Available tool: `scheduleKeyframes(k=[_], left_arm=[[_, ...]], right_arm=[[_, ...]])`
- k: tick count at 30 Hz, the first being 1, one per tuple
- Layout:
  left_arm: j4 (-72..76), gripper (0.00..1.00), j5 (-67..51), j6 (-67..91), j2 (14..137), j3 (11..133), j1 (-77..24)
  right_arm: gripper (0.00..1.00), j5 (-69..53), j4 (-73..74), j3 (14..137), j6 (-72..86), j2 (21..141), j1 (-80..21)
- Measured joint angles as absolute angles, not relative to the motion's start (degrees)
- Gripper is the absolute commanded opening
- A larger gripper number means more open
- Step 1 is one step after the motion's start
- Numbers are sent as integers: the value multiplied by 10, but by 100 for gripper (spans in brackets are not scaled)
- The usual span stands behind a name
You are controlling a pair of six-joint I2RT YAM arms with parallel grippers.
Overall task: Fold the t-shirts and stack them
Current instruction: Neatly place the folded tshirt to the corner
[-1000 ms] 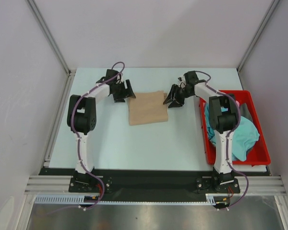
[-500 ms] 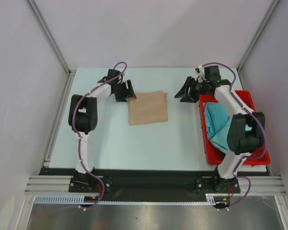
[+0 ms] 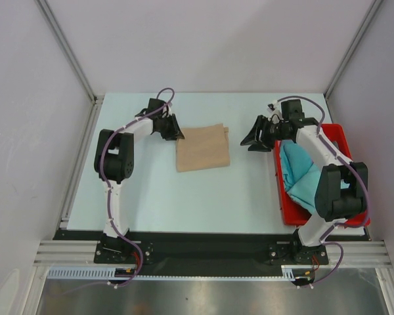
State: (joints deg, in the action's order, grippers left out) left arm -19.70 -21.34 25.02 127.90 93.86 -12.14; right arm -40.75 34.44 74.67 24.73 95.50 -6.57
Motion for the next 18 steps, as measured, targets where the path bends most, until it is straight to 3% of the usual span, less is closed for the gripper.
scheduleKeyframes(k=[3,9,18], left_arm=[[-195,0,-214,256,1279,934,-123],[-202,0,-183,253,1272,932,-126],[-283,0,-26,156,1240,943,-126]], right_arm=[[54,-411,344,739,248,940,-66],[54,-421,345,714,250,918,-66],[54,-414,363,685,249,879,-105]])
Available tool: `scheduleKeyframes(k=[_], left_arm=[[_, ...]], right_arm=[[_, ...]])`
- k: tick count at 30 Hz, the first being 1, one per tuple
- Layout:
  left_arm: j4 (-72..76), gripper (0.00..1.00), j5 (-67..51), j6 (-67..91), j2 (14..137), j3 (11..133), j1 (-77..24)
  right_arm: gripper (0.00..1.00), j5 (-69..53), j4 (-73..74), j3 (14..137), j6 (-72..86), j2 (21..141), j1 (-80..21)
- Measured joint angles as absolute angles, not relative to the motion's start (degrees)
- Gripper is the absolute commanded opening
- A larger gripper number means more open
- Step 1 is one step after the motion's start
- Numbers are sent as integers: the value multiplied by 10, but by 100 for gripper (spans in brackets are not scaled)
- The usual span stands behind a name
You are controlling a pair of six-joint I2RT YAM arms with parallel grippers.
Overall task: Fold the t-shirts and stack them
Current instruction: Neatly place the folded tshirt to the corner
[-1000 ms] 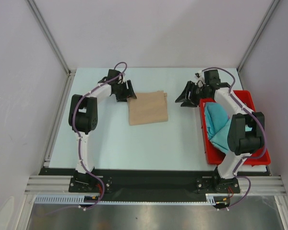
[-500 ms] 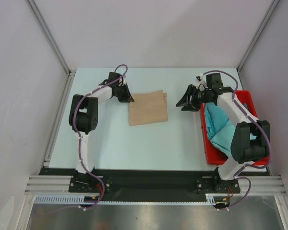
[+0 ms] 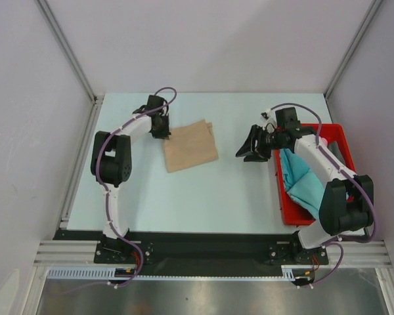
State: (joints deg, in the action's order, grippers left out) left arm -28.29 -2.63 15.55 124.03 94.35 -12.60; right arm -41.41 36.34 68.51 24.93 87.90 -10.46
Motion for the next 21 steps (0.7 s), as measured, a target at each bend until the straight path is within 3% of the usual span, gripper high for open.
scheduleKeyframes(k=[11,21], left_arm=[[-275,0,109,15,1230,1002,-66],[-215,0,154,-81,1317,1158,-7]], right_arm=[[54,-397,389,655,262,867,-138],[54,-373,404,674,273,922,-159]])
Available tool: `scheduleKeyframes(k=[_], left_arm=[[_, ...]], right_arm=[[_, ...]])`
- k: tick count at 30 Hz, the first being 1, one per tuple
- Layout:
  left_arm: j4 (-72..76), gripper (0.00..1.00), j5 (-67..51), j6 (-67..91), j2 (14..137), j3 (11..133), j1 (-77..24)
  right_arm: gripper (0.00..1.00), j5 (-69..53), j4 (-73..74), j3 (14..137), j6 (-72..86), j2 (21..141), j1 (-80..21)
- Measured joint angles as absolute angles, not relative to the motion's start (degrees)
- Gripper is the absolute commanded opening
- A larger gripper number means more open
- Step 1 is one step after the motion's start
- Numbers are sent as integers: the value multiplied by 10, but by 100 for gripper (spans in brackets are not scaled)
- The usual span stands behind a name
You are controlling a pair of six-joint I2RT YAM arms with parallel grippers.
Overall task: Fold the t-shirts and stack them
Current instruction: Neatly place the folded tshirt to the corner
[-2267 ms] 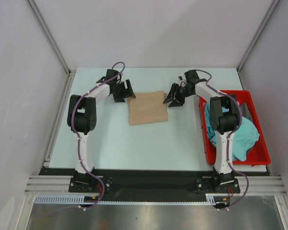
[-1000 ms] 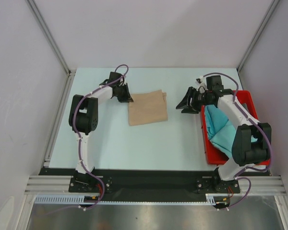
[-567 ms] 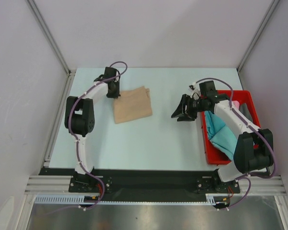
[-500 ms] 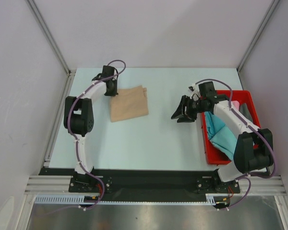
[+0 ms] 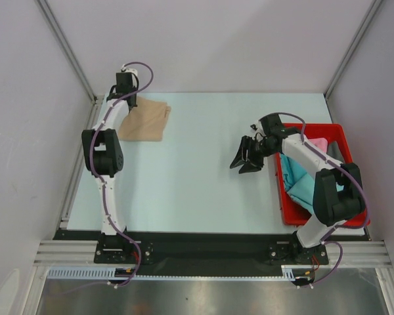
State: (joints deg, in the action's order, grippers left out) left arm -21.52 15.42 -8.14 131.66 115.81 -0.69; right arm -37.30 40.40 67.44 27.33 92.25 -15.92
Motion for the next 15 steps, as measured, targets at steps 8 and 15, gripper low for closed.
scheduleKeyframes(k=[8,15], left_arm=[[-181,0,155,-106,1394,1231,29],[-150,0,163,-106,1431,1277,54]], right_arm=[[53,-362,383,685,308,971,-193],[53,-353,378,719,328,1010,-205]])
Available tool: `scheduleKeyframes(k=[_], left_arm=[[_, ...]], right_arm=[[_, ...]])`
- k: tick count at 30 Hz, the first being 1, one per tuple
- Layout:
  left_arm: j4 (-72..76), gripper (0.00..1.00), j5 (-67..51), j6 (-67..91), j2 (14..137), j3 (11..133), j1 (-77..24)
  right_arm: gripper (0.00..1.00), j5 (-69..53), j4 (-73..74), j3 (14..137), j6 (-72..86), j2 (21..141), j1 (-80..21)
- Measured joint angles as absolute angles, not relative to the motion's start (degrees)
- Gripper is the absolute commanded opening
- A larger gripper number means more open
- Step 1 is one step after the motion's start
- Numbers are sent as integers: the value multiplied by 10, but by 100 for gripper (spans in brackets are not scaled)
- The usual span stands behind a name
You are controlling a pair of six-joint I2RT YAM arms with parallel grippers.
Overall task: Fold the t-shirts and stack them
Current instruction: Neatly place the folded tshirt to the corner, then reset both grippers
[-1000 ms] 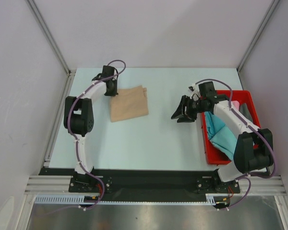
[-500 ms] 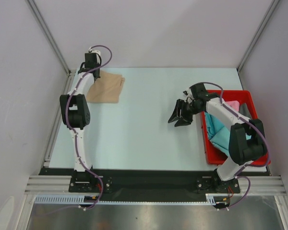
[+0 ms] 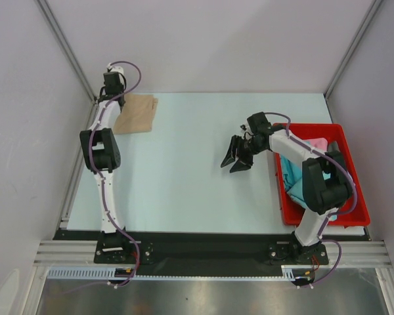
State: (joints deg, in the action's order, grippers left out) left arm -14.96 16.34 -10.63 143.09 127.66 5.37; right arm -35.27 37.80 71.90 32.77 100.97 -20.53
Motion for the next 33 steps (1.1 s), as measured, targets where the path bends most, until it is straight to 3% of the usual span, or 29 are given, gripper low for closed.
scheduleKeyframes(k=[16,17,18,19,20,21,22,24,29,33], left_arm=[[-107,1,163,-106,1477,1315,77],[-106,12,163,-106,1478,1315,78],[-105,42,163,-106,1479,1318,79],[-105,43,163,-105,1480,1318,79],[-102,61,164,-102,1480,1318,79],[-100,69,165,-106,1480,1319,80],[-98,83,165,-105,1480,1321,80],[-93,97,170,-98,1480,1324,80],[-96,100,188,-81,1469,1311,76],[-109,100,202,-60,1388,1193,61]], right_arm=[[53,-349,374,771,350,1065,-217],[53,-349,374,773,350,1067,-217],[53,-349,374,773,350,1068,-217],[53,-349,374,774,350,1068,-217],[53,-349,374,774,350,1069,-217],[53,-349,374,774,350,1069,-217],[53,-349,374,774,350,1069,-217],[53,-349,374,774,350,1069,-217],[53,-347,374,774,350,1068,-218],[54,-337,374,750,349,1037,-218]])
